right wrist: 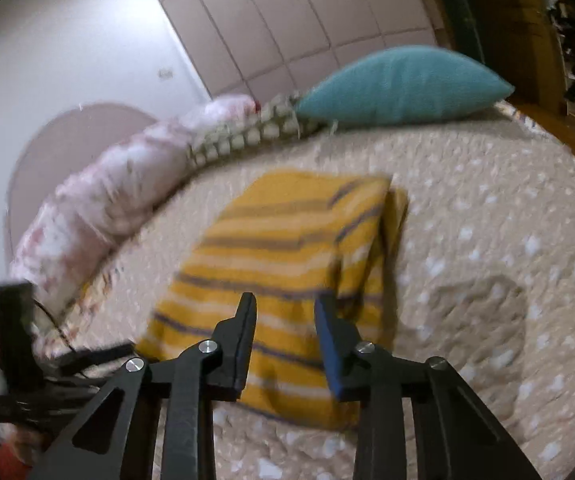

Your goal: Fold small clothes

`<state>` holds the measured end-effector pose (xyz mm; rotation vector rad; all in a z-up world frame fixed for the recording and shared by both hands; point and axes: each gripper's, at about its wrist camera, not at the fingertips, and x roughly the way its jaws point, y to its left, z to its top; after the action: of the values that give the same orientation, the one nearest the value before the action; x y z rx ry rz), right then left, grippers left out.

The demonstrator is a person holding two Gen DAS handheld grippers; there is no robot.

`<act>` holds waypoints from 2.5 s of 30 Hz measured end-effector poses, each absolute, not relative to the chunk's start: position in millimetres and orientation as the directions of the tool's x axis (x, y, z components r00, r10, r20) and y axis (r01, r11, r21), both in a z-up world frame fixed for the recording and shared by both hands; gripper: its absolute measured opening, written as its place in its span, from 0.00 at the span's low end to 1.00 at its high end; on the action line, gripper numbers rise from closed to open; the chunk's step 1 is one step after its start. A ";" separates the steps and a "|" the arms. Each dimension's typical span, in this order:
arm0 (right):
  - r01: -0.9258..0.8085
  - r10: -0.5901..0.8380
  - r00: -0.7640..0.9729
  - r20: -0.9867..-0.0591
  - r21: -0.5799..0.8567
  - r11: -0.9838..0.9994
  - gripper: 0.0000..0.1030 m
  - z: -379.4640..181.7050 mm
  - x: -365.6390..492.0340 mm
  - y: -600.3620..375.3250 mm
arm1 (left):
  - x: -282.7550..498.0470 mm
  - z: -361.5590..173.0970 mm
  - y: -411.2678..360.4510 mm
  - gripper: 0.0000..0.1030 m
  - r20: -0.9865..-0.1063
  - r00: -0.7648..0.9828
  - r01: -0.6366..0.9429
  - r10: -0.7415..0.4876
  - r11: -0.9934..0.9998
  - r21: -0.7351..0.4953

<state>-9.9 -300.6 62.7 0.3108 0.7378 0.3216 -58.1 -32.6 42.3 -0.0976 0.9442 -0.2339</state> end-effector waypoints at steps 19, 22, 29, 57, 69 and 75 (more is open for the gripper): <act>-0.294 0.435 0.678 -0.592 0.324 0.899 0.24 87.6 -32.6 -240.4 | -75.9 -0.5 10.0 0.89 -0.760 0.650 0.020 -0.006 1.000 0.009; -0.347 0.522 0.606 -0.600 0.391 0.852 0.24 79.0 -13.5 -213.1 | -78.0 -1.0 9.1 0.89 -0.746 0.665 0.025 -0.004 1.000 0.017; -0.280 0.622 0.423 -0.658 0.558 0.781 0.24 22.2 6.3 -189.7 | -79.5 -1.0 9.2 0.89 -0.743 0.670 0.030 -0.015 1.000 0.008; -0.013 0.585 0.560 -0.587 0.699 0.715 0.06 32.6 119.0 -307.0 | -80.1 -1.6 8.1 0.92 -0.742 0.671 0.019 -0.003 1.000 0.013; -0.121 0.575 0.581 -0.576 0.638 0.761 0.22 85.6 98.4 -298.3 | -79.7 -1.3 8.3 0.92 -0.743 0.670 0.014 0.001 1.000 0.014; -0.317 0.725 0.354 -0.591 0.653 0.688 0.22 77.5 116.9 -209.8 | -79.8 -1.4 8.6 0.92 -0.743 0.670 0.016 0.000 1.000 0.013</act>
<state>116.9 -209.8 77.5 0.4723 0.9968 0.7063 -79.8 8.6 -1.4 0.0192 0.8369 -0.0090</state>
